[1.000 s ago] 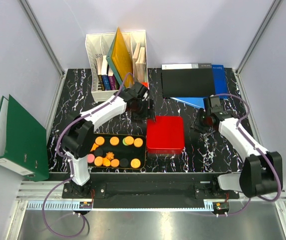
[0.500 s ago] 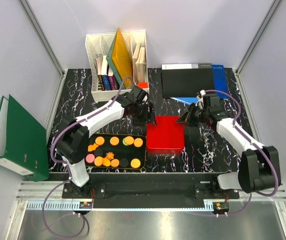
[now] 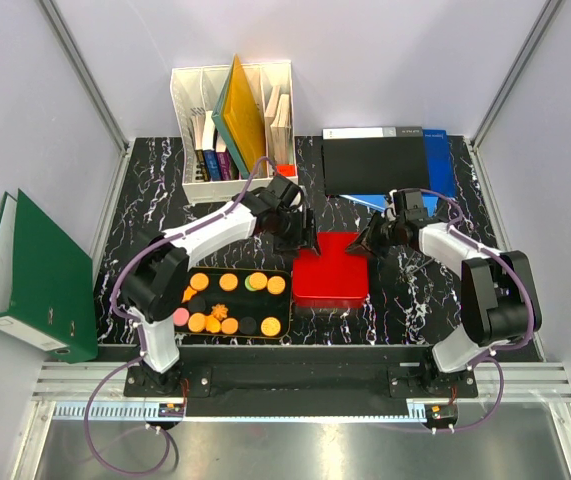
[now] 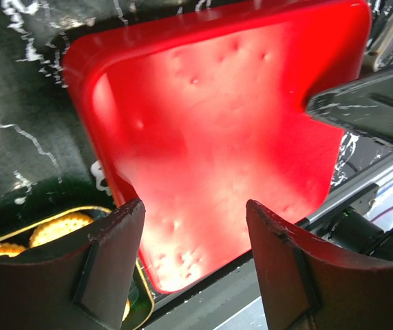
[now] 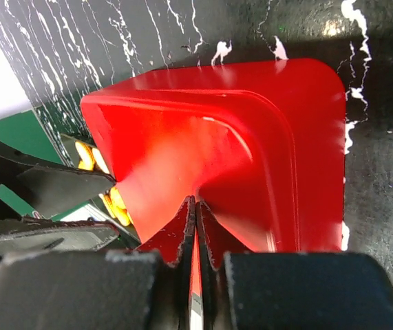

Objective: Pack the cookies

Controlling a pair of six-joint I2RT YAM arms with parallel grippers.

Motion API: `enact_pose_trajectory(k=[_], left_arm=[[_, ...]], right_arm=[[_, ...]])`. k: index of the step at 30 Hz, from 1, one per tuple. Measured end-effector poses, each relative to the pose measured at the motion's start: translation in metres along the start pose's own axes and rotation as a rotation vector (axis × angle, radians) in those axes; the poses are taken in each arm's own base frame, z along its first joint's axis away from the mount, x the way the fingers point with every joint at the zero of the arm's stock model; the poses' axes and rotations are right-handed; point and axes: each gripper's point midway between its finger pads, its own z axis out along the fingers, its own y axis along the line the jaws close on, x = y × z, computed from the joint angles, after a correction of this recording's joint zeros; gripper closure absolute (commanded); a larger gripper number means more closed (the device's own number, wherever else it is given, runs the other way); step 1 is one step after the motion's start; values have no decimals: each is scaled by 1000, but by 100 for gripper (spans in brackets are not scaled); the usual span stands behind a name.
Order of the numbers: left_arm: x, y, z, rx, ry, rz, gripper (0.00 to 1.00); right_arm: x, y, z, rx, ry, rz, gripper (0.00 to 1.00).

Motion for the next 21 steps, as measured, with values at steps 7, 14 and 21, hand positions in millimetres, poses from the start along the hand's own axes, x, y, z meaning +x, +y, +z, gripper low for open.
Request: enact_pose_trajectory(k=[7, 14, 21], left_arm=[[-5, -7, 6, 28, 2, 6, 34], [-8, -10, 8, 37, 3, 8, 34], [-10, -10, 7, 35, 0, 10, 33]], right_arm=[[-6, 0, 1, 20, -10, 12, 93], [-8, -1, 2, 36, -11, 19, 88], [-10, 2, 0, 33, -16, 8, 74]])
